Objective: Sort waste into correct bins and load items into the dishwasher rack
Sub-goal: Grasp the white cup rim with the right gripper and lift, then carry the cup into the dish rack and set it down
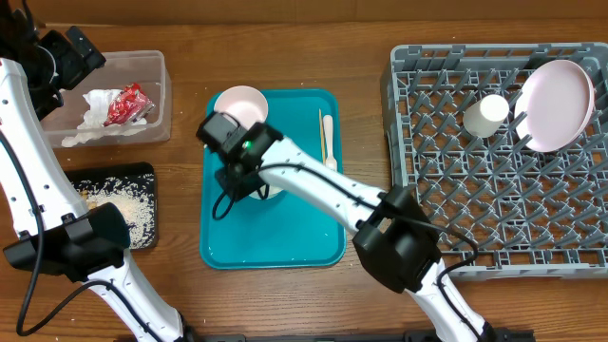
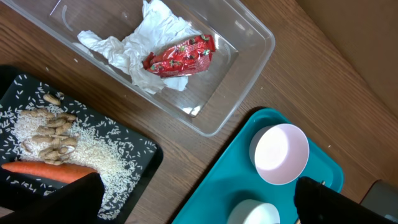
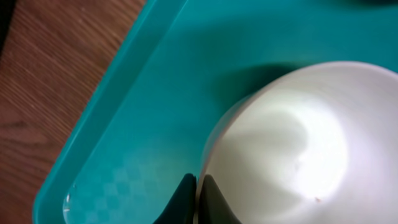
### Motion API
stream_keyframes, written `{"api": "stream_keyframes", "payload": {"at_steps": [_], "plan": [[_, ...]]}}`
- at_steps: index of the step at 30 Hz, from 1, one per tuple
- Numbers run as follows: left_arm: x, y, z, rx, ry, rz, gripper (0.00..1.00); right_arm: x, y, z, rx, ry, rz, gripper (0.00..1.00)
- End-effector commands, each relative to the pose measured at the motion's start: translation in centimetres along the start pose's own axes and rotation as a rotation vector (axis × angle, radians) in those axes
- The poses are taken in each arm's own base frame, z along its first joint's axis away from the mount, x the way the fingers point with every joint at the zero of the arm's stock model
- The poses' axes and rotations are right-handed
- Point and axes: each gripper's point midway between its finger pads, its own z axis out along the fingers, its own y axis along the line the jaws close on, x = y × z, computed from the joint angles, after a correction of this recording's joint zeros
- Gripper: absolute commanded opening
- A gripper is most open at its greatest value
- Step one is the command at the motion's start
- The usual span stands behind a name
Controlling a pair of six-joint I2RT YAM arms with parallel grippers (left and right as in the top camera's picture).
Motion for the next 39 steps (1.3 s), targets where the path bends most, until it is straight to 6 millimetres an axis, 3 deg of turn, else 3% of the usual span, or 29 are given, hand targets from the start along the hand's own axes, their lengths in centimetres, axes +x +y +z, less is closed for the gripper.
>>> {"api": "stream_keyframes", "payload": {"at_steps": [1,4,5,6,8,11,15,18,23,26,27,28,29,33,36,39], "plan": [[0.1,-0.3,0.2,0.006,0.006,-0.001,1.00,-3.6,-3.0,-7.5,-0.042,-0.117,0.148,0.04],[0.1,-0.3,0.2,0.006,0.006,-0.001,1.00,-5.0,-7.2,-14.8,-0.106,-0.226,0.247,0.04],[0.1,-0.3,0.2,0.006,0.006,0.000,1.00,-5.0,-8.0,-15.8,-0.112,-0.241,0.268,0.04],[0.1,-0.4,0.2,0.007,0.006,-0.001,1.00,-4.8,-10.5,-18.4,-0.111,-0.275,0.339,0.04],[0.1,-0.3,0.2,0.006,0.006,-0.001,1.00,-3.5,-14.9,-22.1,-0.084,-0.314,0.455,0.04],[0.1,-0.3,0.2,0.006,0.006,-0.001,1.00,-0.1,-21.0,-26.9,-0.046,-0.350,0.611,0.04],[0.1,-0.3,0.2,0.006,0.006,-0.001,1.00,4.8,-27.6,-31.3,-0.027,-0.389,0.794,0.04],[0.1,-0.3,0.2,0.006,0.006,-0.001,1.00,8.8,-30.7,-33.8,-0.122,-0.404,0.870,0.04],[0.1,-0.3,0.2,0.006,0.006,-0.001,1.00,12.9,-32.6,-37.1,-0.311,-0.494,0.874,0.04],[0.2,-0.4,0.2,0.006,0.006,0.000,1.00,16.3,-34.8,-38.6,-0.338,-0.581,0.951,0.04],[0.2,-0.4,0.2,0.006,0.006,0.000,1.00,17.2,-35.1,-39.0,-0.355,-0.612,0.959,0.04],[0.2,-0.4,0.2,0.007,0.006,0.000,1.00,19.5,-35.5,-39.4,-0.421,-0.707,0.950,0.04],[0.2,-0.4,0.2,0.006,0.006,0.000,1.00,20.1,-35.6,-39.3,-0.437,-0.725,0.957,0.04],[0.2,-0.4,0.2,0.006,0.006,0.000,1.00,23.1,-36.1,-36.4,-0.567,-0.845,0.945,0.04],[0.2,-0.4,0.2,0.006,0.006,0.000,1.00,23.6,-36.0,-34.0,-0.654,-0.956,0.888,0.04],[0.2,-0.4,0.2,0.006,0.006,0.000,1.00,23.7,-36.7,-30.1,-0.673,-1.049,0.813,0.04]]}}
